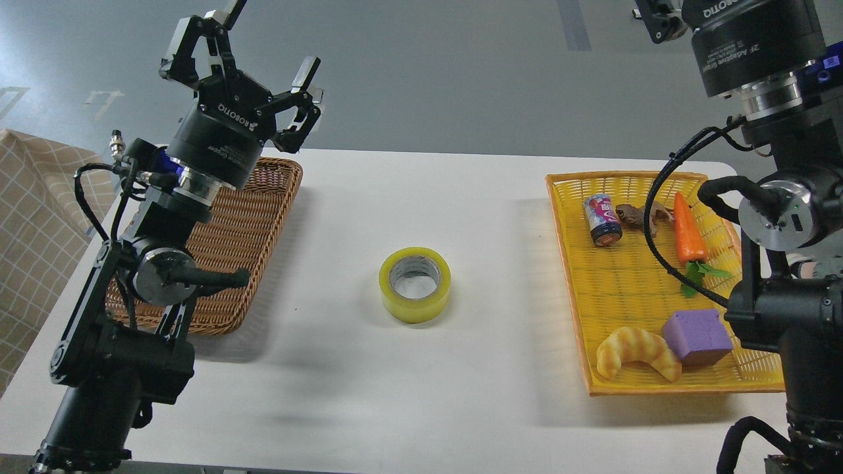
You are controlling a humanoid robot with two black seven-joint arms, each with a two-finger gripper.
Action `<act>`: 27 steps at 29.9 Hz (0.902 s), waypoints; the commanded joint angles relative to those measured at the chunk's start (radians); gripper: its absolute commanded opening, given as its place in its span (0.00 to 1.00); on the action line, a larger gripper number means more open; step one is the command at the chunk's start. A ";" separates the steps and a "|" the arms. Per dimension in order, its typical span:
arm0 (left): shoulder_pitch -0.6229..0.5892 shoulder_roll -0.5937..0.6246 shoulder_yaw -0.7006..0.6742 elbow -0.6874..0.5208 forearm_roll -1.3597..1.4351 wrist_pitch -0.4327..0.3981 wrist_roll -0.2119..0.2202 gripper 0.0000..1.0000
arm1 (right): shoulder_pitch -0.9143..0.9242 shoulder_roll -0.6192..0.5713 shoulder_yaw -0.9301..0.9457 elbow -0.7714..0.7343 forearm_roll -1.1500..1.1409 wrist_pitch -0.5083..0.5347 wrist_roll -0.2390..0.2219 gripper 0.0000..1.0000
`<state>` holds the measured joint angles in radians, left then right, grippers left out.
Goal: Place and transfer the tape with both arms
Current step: 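Open the right gripper and withdraw the right arm upward, then reach the left gripper toward the tape roll on the table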
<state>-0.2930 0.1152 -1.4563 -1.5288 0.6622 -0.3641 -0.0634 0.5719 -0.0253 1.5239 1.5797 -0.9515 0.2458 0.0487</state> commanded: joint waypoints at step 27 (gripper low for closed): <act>-0.044 0.066 0.333 0.021 1.161 0.169 -0.068 0.98 | 0.009 -0.010 0.056 0.046 0.118 0.200 -0.073 1.00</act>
<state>-0.3381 0.1765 -1.2081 -1.5118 1.5975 -0.2624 -0.1137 0.5836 -0.0344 1.5565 1.6171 -0.8465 0.3906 -0.0266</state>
